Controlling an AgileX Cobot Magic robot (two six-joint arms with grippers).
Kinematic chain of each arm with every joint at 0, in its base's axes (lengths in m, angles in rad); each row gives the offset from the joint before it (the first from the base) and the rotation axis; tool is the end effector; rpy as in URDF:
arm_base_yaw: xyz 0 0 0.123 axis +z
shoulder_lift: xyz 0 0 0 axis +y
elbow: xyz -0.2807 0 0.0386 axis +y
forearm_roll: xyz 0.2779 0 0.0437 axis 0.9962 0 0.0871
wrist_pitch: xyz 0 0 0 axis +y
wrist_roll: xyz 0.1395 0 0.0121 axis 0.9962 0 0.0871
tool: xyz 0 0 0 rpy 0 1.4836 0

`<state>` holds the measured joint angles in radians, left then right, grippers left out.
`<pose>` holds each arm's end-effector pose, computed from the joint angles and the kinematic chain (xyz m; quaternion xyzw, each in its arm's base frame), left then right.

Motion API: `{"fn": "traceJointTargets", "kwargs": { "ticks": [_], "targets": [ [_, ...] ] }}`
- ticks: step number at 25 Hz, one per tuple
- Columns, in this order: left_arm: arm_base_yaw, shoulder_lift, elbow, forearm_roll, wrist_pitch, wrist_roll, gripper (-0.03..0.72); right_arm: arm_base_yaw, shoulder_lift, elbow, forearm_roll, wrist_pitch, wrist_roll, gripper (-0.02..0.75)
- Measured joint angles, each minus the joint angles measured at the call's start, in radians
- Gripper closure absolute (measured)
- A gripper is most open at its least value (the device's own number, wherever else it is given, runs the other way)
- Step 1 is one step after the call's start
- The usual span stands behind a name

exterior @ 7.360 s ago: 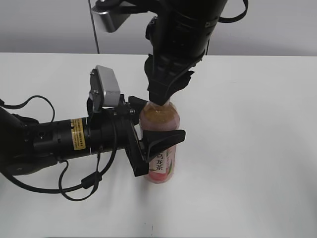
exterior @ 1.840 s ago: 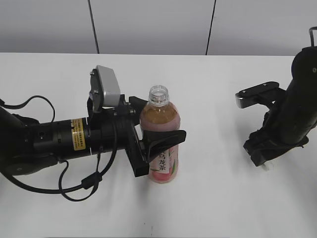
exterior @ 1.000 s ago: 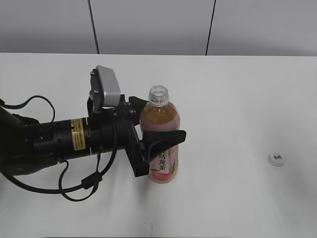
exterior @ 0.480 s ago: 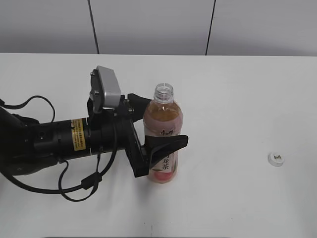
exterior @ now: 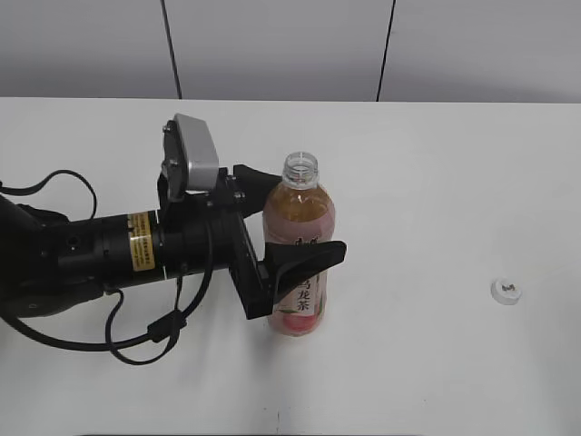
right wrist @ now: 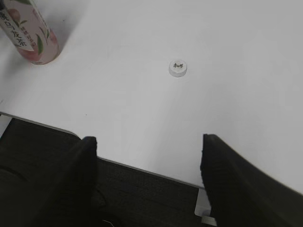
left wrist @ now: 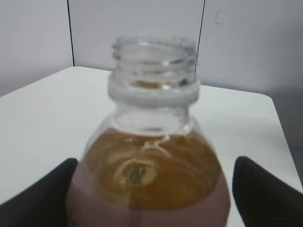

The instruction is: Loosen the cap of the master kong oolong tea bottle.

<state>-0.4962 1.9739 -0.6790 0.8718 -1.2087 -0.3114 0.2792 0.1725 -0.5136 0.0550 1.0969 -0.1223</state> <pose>0.2687 -0.2594 0.0940 0.4425 0.6024 -0.4113 0.5217 0.0818 0.0306 0.2567 -0.1788 0.8817 0.0616 0.4323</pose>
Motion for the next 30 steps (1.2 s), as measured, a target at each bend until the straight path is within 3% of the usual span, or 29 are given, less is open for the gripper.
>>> {"fn": "traceJointTargets", "kwargs": {
  "ticks": [14, 24, 30],
  "targets": [
    [0.000, -0.162, 0.000, 0.010, 0.105, -0.155, 0.094, 0.000, 0.000, 0.000, 0.000, 0.000, -0.002, 0.225],
    [0.000, -0.343, 0.000, 0.070, 0.271, -0.364, 0.095, 0.000, 0.000, 0.000, 0.000, 0.000, -0.002, 0.225],
    [0.000, -0.516, 0.001, 0.162, 0.383, -0.506, 0.096, 0.000, 0.000, 0.000, 0.000, 0.000, -0.003, 0.225]
  ]
}}
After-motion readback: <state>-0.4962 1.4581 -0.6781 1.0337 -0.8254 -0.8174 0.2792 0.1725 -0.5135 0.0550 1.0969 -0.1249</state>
